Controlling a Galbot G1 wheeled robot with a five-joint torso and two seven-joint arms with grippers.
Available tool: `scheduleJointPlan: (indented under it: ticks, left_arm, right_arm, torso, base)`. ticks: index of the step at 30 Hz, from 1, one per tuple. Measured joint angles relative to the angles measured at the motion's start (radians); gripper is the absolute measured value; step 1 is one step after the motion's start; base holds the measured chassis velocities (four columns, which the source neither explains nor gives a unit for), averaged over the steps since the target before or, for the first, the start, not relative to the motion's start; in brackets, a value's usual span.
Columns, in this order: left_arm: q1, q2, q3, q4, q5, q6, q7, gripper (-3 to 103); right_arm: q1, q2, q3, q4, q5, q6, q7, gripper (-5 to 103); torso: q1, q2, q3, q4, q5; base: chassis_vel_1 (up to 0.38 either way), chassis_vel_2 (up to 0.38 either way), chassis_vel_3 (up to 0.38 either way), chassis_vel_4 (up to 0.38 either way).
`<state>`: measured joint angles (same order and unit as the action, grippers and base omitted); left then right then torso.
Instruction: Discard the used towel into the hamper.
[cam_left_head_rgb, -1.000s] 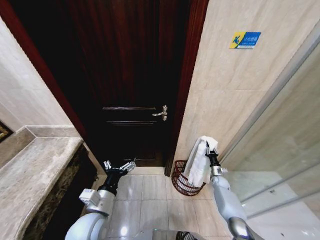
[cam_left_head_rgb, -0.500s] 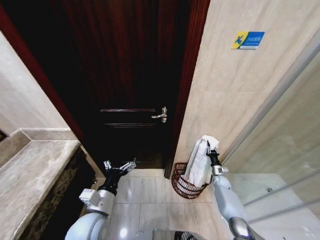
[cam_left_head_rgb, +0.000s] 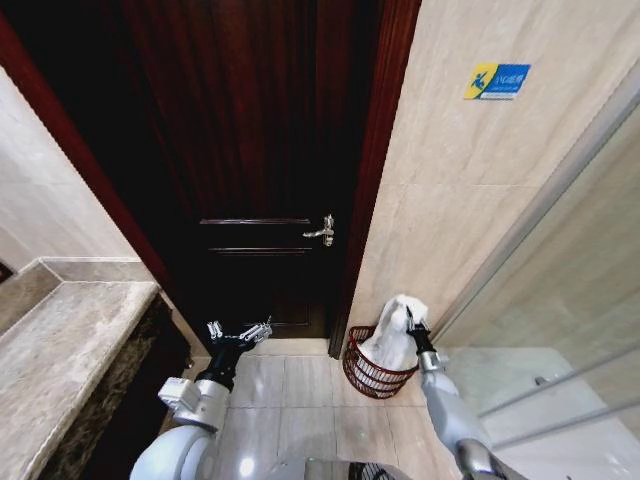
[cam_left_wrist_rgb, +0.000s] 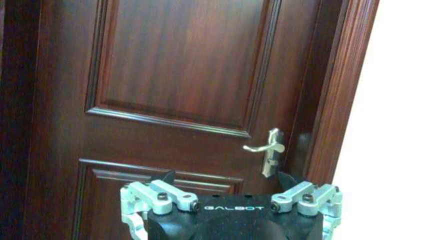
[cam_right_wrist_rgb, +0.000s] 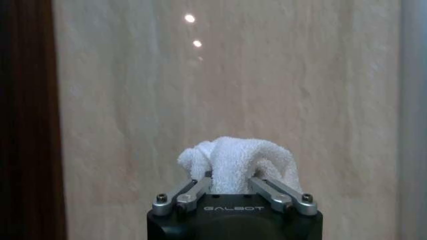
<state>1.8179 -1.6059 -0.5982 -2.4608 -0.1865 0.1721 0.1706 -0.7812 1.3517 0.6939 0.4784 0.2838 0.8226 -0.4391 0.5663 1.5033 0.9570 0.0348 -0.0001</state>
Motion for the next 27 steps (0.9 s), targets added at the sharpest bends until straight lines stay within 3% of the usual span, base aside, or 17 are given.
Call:
scheduleJointPlan:
  ticks: [10, 27]
  left_arm:
    - [0.0, 0.0, 0.0, 0.0, 0.0, 0.0, 0.0, 100]
    - [0.0, 0.0, 0.0, 0.0, 0.0, 0.0, 0.0, 100]
  right_arm:
    - [0.001, 0.042, 0.007, -0.032, -0.119, -0.022, 0.066, 13]
    - [-0.038, 0.054, 0.007, -0.06, -0.125, -0.082, 0.077, 13]
  torso:
    - [0.0, 0.0, 0.0, 0.0, 0.0]
    - [0.001, 0.0, 0.0, 0.0, -0.0002]
  base:
    - [0.0, 0.0, 0.0, 0.0]
    - [-0.043, 0.043, 0.046, -0.045]
